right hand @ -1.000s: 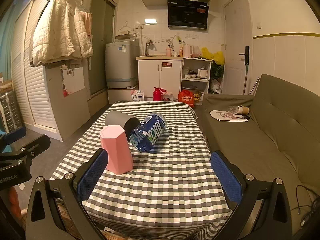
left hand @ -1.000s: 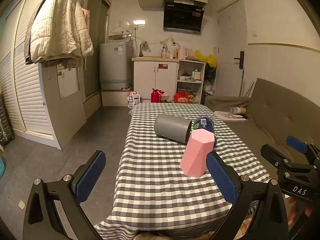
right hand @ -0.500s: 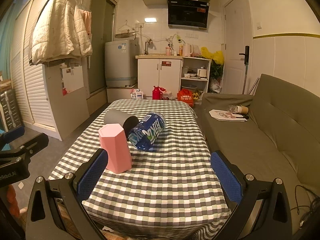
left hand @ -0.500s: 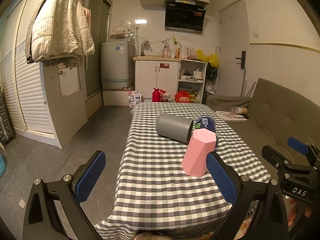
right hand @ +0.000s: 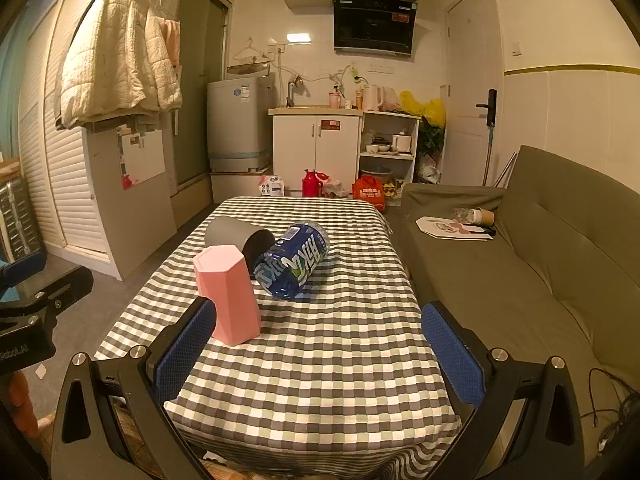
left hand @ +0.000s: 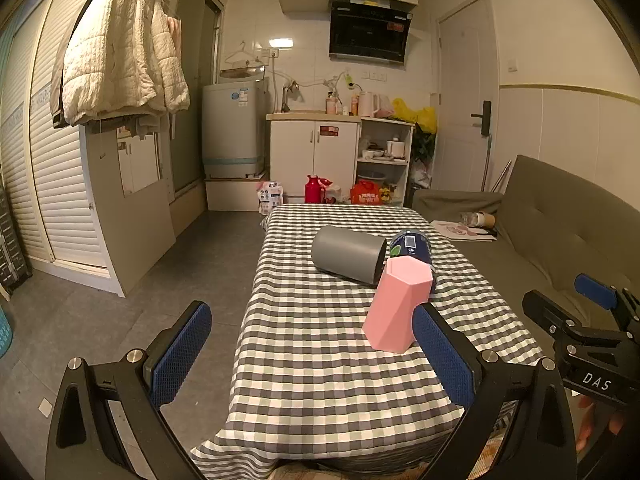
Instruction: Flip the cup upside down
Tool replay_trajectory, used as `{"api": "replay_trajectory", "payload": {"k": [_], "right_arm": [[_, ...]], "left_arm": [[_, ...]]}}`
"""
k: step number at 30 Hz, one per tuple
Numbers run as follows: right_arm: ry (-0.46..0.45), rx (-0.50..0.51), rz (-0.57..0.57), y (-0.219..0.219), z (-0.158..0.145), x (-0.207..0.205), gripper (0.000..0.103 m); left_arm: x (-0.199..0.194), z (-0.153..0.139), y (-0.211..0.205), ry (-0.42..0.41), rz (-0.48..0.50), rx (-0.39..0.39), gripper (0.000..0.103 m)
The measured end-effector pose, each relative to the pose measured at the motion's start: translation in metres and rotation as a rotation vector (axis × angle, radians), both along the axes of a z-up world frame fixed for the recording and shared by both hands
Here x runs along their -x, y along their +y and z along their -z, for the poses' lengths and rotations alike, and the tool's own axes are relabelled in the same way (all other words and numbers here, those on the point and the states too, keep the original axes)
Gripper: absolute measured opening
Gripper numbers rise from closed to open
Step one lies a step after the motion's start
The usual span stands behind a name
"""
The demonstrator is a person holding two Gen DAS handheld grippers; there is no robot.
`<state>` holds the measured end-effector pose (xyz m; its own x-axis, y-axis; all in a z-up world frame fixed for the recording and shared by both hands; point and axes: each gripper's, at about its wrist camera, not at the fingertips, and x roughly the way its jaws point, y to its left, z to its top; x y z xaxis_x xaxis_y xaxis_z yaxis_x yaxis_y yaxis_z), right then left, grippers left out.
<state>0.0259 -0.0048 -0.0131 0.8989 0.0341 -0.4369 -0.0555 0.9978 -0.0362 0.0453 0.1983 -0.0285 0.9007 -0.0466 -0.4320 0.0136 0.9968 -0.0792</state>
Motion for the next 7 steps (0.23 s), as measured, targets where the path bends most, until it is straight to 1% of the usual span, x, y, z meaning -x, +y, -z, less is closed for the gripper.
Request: {"api": "replay_trajectory", "payload": {"k": [7], "right_arm": [[0.001, 0.000, 0.001, 0.0001, -0.0002, 0.0000, 0.103]], "left_arm": [[0.0000, 0.0003, 0.0014, -0.004, -0.001, 0.006, 0.103]]}}
